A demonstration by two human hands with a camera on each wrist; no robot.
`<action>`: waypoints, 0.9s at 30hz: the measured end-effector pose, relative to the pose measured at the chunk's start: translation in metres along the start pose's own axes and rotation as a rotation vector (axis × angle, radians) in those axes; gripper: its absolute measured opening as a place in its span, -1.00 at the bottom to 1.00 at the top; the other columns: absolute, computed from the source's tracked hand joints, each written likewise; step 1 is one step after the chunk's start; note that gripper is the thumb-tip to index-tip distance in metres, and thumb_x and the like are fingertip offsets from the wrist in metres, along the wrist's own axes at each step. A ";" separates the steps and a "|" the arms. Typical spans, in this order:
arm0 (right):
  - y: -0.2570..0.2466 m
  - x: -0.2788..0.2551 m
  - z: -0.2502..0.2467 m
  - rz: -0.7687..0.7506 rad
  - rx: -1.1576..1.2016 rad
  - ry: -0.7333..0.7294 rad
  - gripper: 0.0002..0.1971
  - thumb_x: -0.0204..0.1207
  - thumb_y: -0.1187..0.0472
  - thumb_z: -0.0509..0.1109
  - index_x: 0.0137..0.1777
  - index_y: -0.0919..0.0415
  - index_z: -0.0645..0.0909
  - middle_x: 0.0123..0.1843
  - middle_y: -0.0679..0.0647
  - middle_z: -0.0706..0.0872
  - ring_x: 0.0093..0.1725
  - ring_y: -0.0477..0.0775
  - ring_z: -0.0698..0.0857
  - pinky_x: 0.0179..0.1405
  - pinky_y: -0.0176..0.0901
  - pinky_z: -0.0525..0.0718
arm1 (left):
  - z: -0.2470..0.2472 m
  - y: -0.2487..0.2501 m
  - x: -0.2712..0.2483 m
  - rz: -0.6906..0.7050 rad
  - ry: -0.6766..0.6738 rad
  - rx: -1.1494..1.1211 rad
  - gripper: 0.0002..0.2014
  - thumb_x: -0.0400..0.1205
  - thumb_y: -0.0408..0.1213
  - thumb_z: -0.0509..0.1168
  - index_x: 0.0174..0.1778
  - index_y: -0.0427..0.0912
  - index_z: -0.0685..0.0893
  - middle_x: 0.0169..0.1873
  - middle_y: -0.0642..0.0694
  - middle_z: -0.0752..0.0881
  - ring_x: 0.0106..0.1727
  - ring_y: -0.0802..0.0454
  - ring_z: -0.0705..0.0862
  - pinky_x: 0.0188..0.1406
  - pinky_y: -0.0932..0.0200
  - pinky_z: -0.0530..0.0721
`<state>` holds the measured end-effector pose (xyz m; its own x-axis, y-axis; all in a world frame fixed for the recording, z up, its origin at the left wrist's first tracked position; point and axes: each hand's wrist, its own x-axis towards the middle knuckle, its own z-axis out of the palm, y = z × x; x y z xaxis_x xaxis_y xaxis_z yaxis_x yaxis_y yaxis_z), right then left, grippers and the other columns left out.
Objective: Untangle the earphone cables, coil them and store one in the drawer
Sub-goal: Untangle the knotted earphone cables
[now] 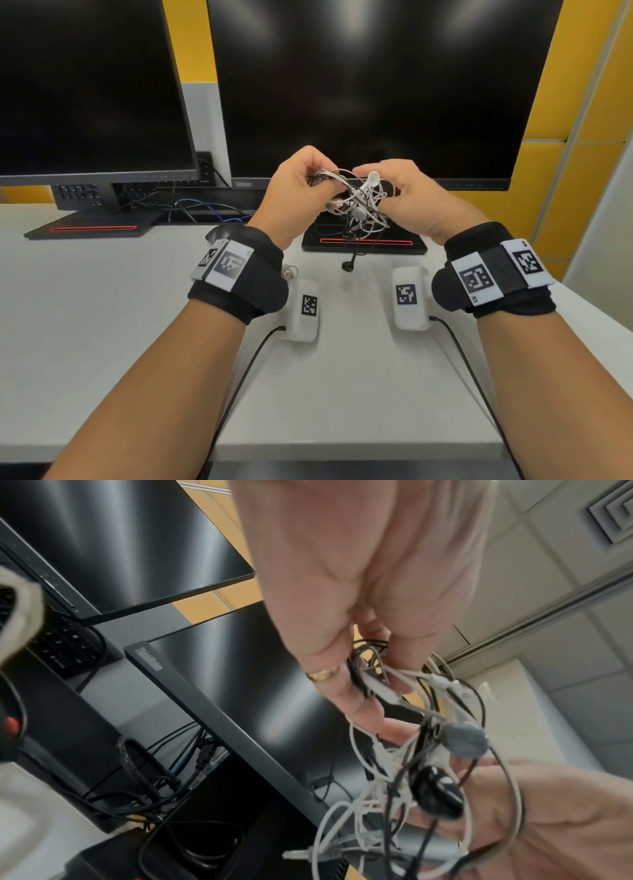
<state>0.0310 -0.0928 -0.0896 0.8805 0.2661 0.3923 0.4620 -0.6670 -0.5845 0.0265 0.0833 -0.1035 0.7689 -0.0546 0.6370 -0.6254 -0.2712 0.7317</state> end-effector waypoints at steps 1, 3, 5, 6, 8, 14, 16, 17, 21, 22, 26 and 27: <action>0.002 0.000 0.002 -0.044 -0.031 -0.004 -0.62 0.62 0.36 0.31 0.29 -0.10 0.62 0.21 -0.12 0.56 0.17 -0.21 0.51 0.27 -0.23 0.56 | 0.001 0.001 -0.001 0.002 0.000 -0.013 -0.89 0.63 -0.42 0.35 -0.13 -0.14 0.57 -0.22 -0.15 0.66 -0.24 0.09 0.66 -0.25 0.25 0.75; 0.003 0.000 0.005 -0.029 -0.017 -0.014 -0.81 0.65 0.25 0.34 0.12 -0.05 0.69 0.06 -0.13 0.69 0.04 -0.23 0.61 0.15 -0.25 0.60 | 0.001 0.003 -0.002 0.001 -0.012 -0.055 -0.89 0.65 -0.43 0.32 -0.12 -0.16 0.54 -0.20 -0.16 0.67 -0.21 0.07 0.70 -0.23 0.25 0.74; 0.005 0.001 0.003 0.022 0.020 0.028 -0.86 0.67 0.19 0.33 -0.03 0.03 0.73 -0.07 -0.03 0.76 -0.05 -0.13 0.67 0.00 -0.15 0.63 | -0.001 0.005 -0.003 -0.028 -0.036 -0.134 -0.89 0.67 -0.42 0.28 -0.13 -0.19 0.49 -0.17 -0.21 0.67 -0.14 0.00 0.73 -0.14 0.19 0.76; 0.006 0.001 0.001 0.041 0.022 0.067 -0.84 0.68 0.18 0.32 -0.10 0.08 0.71 -0.15 0.01 0.74 -0.13 -0.07 0.66 -0.09 -0.12 0.61 | -0.002 0.005 -0.002 -0.048 -0.046 -0.148 -0.87 0.69 -0.40 0.26 -0.16 -0.19 0.48 -0.18 -0.21 0.65 -0.12 -0.02 0.73 -0.08 0.14 0.78; 0.010 0.003 -0.003 0.111 0.049 0.183 -0.78 0.69 0.19 0.25 -0.10 0.24 0.67 -0.26 0.09 0.68 -0.25 -0.03 0.61 -0.18 -0.09 0.56 | -0.005 0.006 -0.001 -0.077 -0.058 -0.113 -0.84 0.68 -0.33 0.24 -0.22 -0.20 0.48 -0.26 -0.19 0.58 -0.17 -0.03 0.65 -0.04 0.09 0.72; 0.015 0.010 -0.005 0.360 0.239 0.366 -0.85 0.71 0.30 0.12 0.07 0.25 0.53 -0.24 0.16 0.66 -0.38 -0.02 0.65 -0.50 -0.27 0.52 | -0.007 0.012 -0.003 -0.068 -0.119 -0.261 -0.81 0.50 -0.22 0.20 -0.32 -0.19 0.68 -0.34 -0.11 0.65 -0.16 -0.04 0.61 0.01 -0.03 0.60; 0.019 0.010 -0.007 0.371 0.239 0.401 -0.83 0.70 0.31 0.14 -0.09 0.22 0.52 -0.09 0.25 0.68 -0.34 0.03 0.67 -0.48 -0.23 0.58 | -0.007 0.013 -0.003 -0.103 -0.124 -0.360 -0.83 0.54 -0.24 0.17 -0.28 -0.23 0.57 -0.43 -0.04 0.60 -0.30 0.06 0.62 -0.08 -0.02 0.66; 0.020 0.010 -0.007 0.354 0.231 0.409 -0.83 0.70 0.30 0.15 -0.10 0.21 0.52 0.00 0.26 0.69 -0.29 0.07 0.70 -0.39 -0.16 0.66 | -0.007 0.013 -0.003 -0.119 -0.115 -0.363 -0.83 0.62 -0.26 0.15 -0.27 -0.22 0.52 -0.43 -0.04 0.56 -0.36 0.11 0.60 -0.15 0.04 0.68; 0.011 0.006 -0.004 0.225 0.283 0.290 -0.80 0.63 0.33 0.26 0.15 0.09 0.61 0.11 0.09 0.70 0.00 0.01 0.73 -0.16 -0.19 0.67 | -0.005 0.012 -0.002 -0.126 -0.114 -0.198 -0.77 0.78 -0.27 0.07 -0.17 -0.12 0.52 -0.32 -0.06 0.54 -0.36 0.15 0.58 -0.25 0.16 0.66; 0.006 0.004 -0.004 0.187 0.296 0.224 -0.74 0.61 0.35 0.25 0.20 0.07 0.63 0.11 0.03 0.70 0.05 -0.05 0.69 -0.10 -0.22 0.62 | -0.003 0.011 -0.003 -0.108 -0.130 -0.152 -0.79 0.78 -0.24 0.08 -0.13 -0.14 0.53 -0.28 -0.08 0.59 -0.33 0.16 0.61 -0.26 0.19 0.67; -0.009 -0.006 -0.005 0.104 0.299 -0.051 -0.57 0.56 0.47 0.20 0.30 0.05 0.62 0.12 -0.06 0.72 0.08 -0.22 0.61 -0.18 -0.37 0.50 | 0.000 0.007 -0.003 -0.034 -0.139 -0.072 -0.85 0.78 -0.21 0.12 -0.06 -0.11 0.53 -0.19 -0.03 0.72 -0.18 0.09 0.69 -0.14 0.08 0.73; -0.009 -0.007 -0.004 0.086 0.295 -0.102 -0.57 0.57 0.48 0.22 0.34 0.08 0.59 0.12 -0.02 0.74 0.07 -0.21 0.63 -0.13 -0.39 0.55 | -0.001 0.007 -0.003 -0.021 -0.132 -0.088 -0.86 0.78 -0.22 0.12 -0.06 -0.10 0.53 -0.16 -0.06 0.73 -0.14 0.07 0.70 -0.11 0.06 0.74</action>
<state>0.0202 -0.0914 -0.0841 0.9171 0.2953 0.2679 0.3828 -0.4639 -0.7989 0.0193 0.0826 -0.1003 0.7889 -0.1776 0.5882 -0.6139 -0.1882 0.7666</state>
